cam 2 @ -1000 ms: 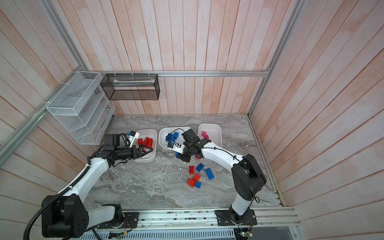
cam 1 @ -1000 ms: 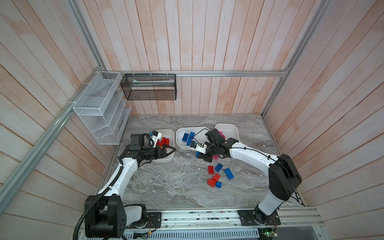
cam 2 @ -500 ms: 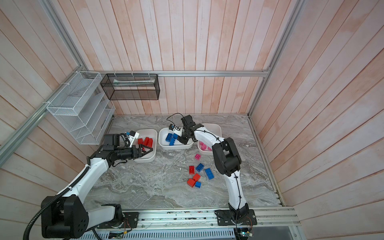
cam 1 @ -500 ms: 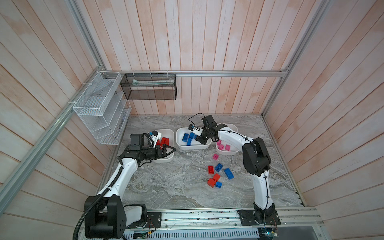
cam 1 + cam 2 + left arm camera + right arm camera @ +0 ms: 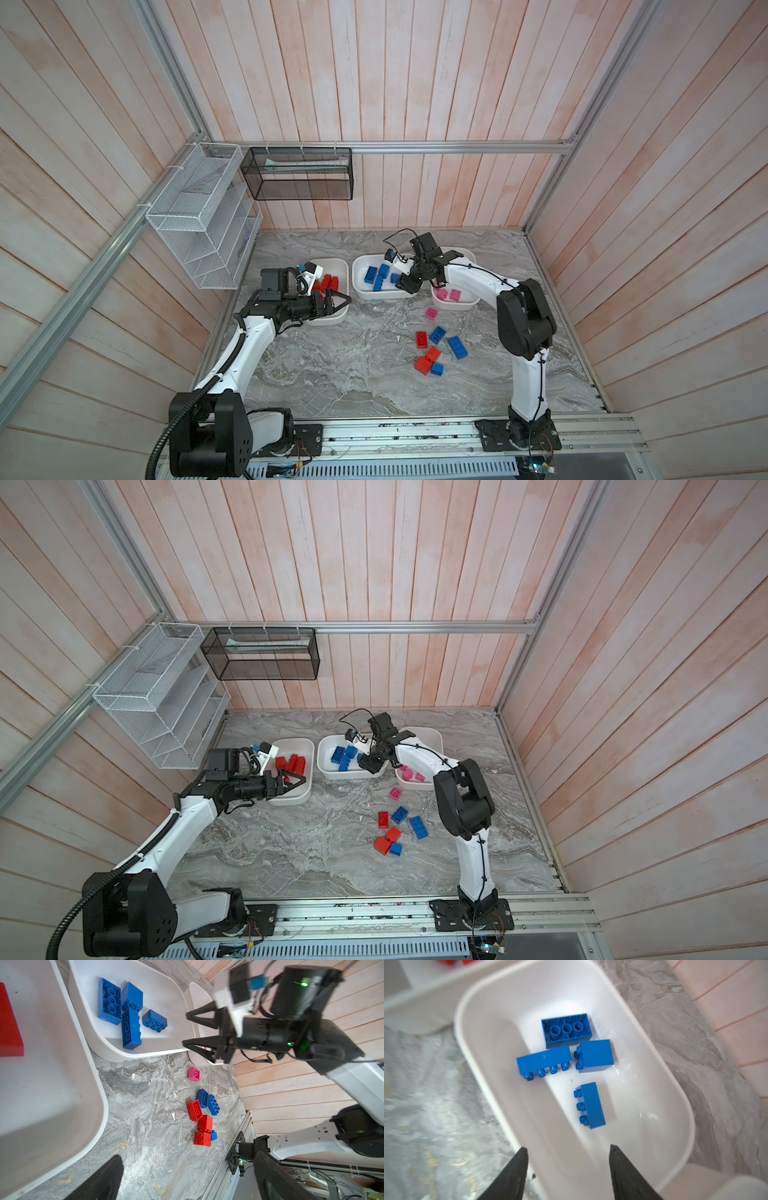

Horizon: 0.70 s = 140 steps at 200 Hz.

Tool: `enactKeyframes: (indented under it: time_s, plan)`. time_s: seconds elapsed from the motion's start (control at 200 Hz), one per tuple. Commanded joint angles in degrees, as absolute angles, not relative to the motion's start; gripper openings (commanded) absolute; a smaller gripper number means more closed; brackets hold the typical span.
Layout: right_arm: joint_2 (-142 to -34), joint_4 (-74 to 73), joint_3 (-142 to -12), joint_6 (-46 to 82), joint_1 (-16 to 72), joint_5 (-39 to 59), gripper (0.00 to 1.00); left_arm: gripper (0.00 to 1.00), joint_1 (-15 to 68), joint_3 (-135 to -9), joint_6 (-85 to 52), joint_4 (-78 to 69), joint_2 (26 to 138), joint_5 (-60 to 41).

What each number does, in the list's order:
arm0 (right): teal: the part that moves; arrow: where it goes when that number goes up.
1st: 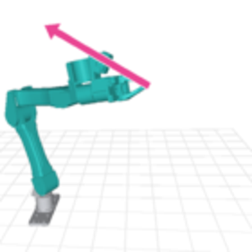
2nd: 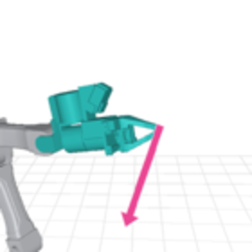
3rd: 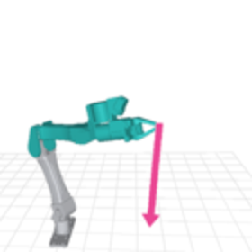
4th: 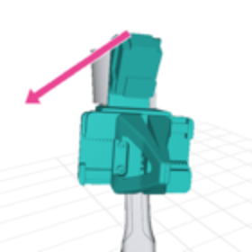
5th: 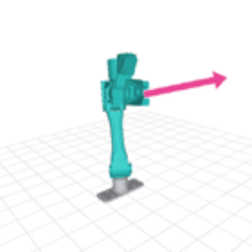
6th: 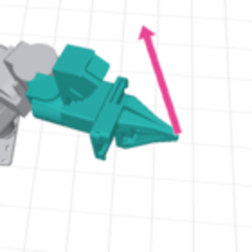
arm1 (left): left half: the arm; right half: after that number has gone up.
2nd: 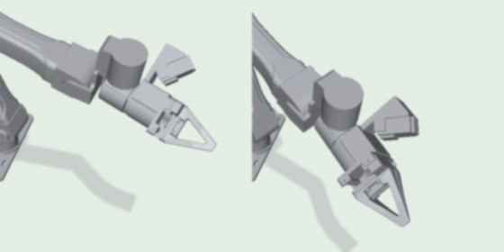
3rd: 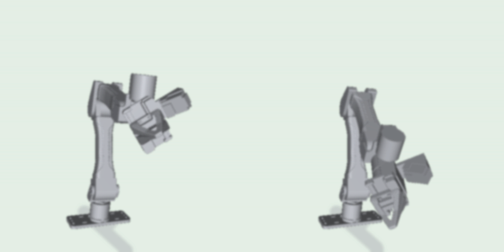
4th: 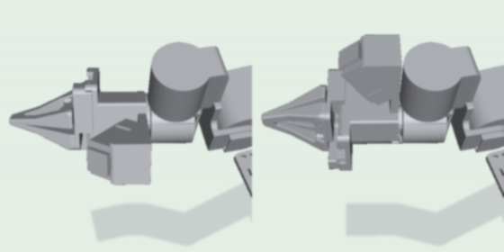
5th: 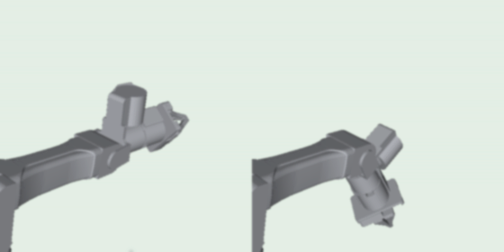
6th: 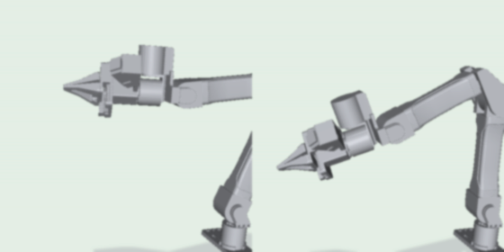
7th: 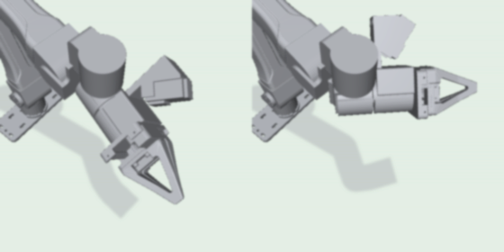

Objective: Sort the legos into containers by color
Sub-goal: 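Return the right gripper to the pile and grasp a red 2x2 brick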

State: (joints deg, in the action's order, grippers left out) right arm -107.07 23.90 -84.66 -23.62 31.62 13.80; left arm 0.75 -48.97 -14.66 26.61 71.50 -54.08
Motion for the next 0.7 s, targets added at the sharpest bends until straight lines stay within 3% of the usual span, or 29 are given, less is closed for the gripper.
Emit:
enactKeyframes:
  time_s: [0.0, 0.14, 0.2, 0.29, 0.48, 0.695]
  plan:
    - [-98.4, 21.9, -75.7, -6.3, 32.1, 19.0, 0.63, 1.0, 0.5, -47.9, -14.9, 26.0, 70.8, -55.1]
    - [-87.2, 17.1, -60.4, 8.8, 37.4, 11.8, 0.64, 1.0, 0.5, -47.6, -15.4, 25.4, 70.5, -56.1]
    - [-84.2, 17.8, -57.1, 14.9, 39.1, 7.8, 0.73, 1.0, 0.6, -47.6, -15.5, 25.3, 70.7, -56.4]
    - [-81.9, 20.0, -53.9, 23.0, 42.1, 1.5, 0.75, 1.0, 0.7, -47.4, -15.9, 24.7, 70.7, -56.7]
    - [-85.7, 25.9, -53.2, 35.3, 47.1, -7.3, 0.73, 1.0, 0.7, -47.7, -15.7, 24.9, 70.7, -56.4]
    - [-91.6, 26.0, -54.4, 39.1, 48.0, -8.6, 0.64, 1.0, 0.8, -48.0, -15.4, 25.1, 70.6, -56.4]
